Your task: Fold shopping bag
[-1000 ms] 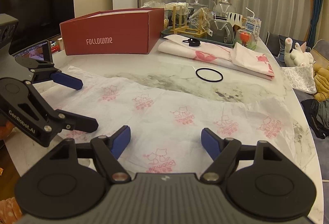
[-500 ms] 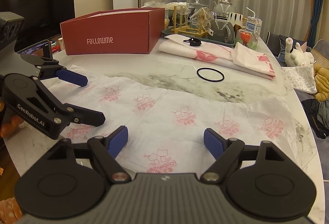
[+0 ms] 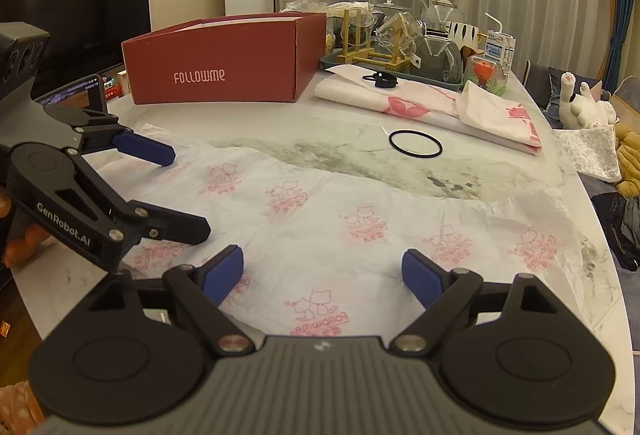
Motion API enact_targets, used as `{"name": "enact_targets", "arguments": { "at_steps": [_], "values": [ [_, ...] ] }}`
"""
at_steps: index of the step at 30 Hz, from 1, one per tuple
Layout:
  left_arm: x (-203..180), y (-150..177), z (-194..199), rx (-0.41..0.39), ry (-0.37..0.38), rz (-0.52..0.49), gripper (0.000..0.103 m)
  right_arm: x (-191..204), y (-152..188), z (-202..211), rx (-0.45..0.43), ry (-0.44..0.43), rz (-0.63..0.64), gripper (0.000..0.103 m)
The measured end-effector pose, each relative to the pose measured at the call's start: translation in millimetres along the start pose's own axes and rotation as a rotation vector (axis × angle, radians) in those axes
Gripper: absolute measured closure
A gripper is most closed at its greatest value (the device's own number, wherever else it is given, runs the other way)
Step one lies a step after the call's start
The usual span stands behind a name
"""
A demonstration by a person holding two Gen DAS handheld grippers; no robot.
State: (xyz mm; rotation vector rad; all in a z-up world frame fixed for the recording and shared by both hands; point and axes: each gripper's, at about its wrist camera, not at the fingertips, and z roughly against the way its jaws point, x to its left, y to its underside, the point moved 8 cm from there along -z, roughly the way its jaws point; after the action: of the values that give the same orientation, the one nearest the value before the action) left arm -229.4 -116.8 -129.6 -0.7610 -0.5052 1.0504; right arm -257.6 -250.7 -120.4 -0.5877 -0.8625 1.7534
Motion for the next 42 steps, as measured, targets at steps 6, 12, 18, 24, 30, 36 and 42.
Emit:
{"name": "enact_targets", "arguments": {
  "at_steps": [6, 12, 18, 24, 30, 36, 42],
  "values": [
    [0.2, 0.1, -0.4, -0.002, 0.001, 0.000, 0.000, -0.2, -0.1, -0.1, 0.000, -0.002, 0.000, 0.014],
    [0.2, 0.7, -0.1, -0.006, 0.001, 0.000, 0.000, 0.2, 0.3, 0.5, 0.000, -0.001, 0.000, 0.014],
    [-0.3, 0.9, -0.3, -0.007, 0.000, 0.000, 0.000, 0.2, 0.5, 0.9, -0.001, -0.002, 0.000, 0.014],
    [-0.5, 0.8, -0.3, -0.007, 0.000, 0.001, 0.000, 1.2, 0.2, 0.4, -0.001, 0.000, -0.001, 0.013],
    [0.0, 0.9, -0.8, -0.008, 0.000, 0.002, 0.000, 1.2, 0.3, 0.5, 0.000, -0.002, 0.000, 0.013],
    [-1.6, 0.7, -1.2, -0.009, -0.003, 0.003, 0.000, 1.4, 0.8, 0.8, 0.001, -0.005, 0.001, 0.012],
    [-1.6, 1.8, 0.5, -0.016, -0.014, 0.011, 0.000, 1.4, 0.7, -0.1, 0.002, -0.007, 0.002, 0.011]
  ]
}}
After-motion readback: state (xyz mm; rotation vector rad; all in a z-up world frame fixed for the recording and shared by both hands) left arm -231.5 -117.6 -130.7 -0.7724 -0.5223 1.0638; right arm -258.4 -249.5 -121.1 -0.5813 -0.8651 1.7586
